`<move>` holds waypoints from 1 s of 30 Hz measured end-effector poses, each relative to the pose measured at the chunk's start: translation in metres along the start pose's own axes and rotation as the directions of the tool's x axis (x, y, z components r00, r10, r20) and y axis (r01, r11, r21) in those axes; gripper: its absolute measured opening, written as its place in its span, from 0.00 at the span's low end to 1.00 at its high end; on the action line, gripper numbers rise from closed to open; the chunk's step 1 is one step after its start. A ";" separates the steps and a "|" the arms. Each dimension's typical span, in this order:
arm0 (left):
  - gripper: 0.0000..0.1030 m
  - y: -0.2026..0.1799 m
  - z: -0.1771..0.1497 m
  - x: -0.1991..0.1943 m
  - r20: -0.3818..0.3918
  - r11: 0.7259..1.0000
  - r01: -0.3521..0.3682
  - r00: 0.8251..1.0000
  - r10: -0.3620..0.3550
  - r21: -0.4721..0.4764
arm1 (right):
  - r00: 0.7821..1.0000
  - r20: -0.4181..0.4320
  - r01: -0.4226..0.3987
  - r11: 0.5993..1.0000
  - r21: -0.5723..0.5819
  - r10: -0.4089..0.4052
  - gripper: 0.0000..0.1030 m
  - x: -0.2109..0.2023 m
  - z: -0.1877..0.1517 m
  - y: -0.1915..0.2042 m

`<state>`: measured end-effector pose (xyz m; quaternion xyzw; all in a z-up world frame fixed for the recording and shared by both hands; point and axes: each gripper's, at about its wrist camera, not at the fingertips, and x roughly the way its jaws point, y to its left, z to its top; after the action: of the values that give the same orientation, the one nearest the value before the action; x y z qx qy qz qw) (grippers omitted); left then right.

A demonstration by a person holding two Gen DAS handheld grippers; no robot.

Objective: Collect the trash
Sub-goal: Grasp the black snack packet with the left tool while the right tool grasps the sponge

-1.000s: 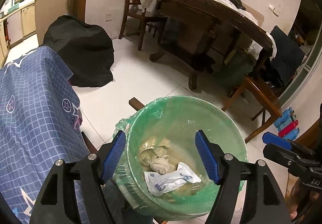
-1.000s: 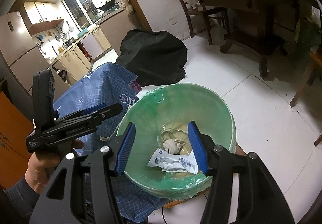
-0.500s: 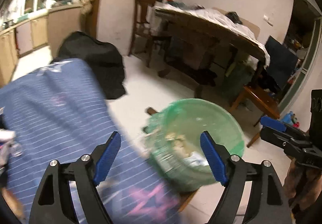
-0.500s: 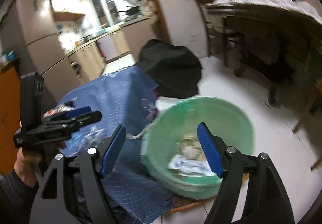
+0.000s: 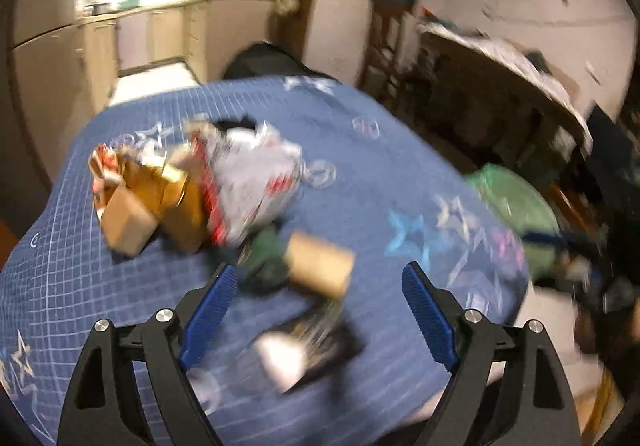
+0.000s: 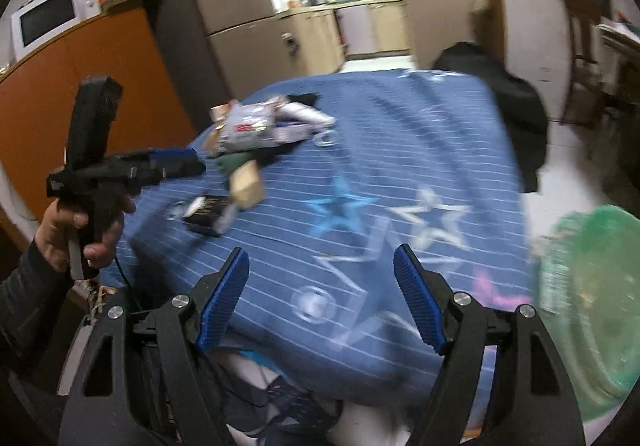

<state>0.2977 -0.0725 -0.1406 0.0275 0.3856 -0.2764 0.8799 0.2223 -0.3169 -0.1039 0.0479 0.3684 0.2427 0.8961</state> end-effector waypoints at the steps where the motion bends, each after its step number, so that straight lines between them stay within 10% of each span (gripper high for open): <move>1: 0.82 0.007 -0.007 -0.003 -0.012 1.000 0.014 1.000 -0.013 0.028 | 1.000 -0.006 -0.012 1.000 -0.005 0.012 0.70 0.007 0.003 0.006; 11: 0.82 0.000 -0.026 0.018 -0.122 0.952 0.134 0.987 -0.104 0.276 | 0.998 -0.051 -0.043 0.998 -0.037 0.041 0.70 0.043 0.022 0.042; 30: 0.64 0.071 -0.046 0.003 -0.081 0.990 -0.002 0.997 0.013 0.142 | 0.979 -0.188 -0.112 0.979 -0.171 0.079 0.54 0.141 0.059 0.084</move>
<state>0.3053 -0.0018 -0.1865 0.1025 0.4007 -0.2984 0.8602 0.3153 -0.1711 -0.1291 -0.0381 0.4216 0.3214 0.8470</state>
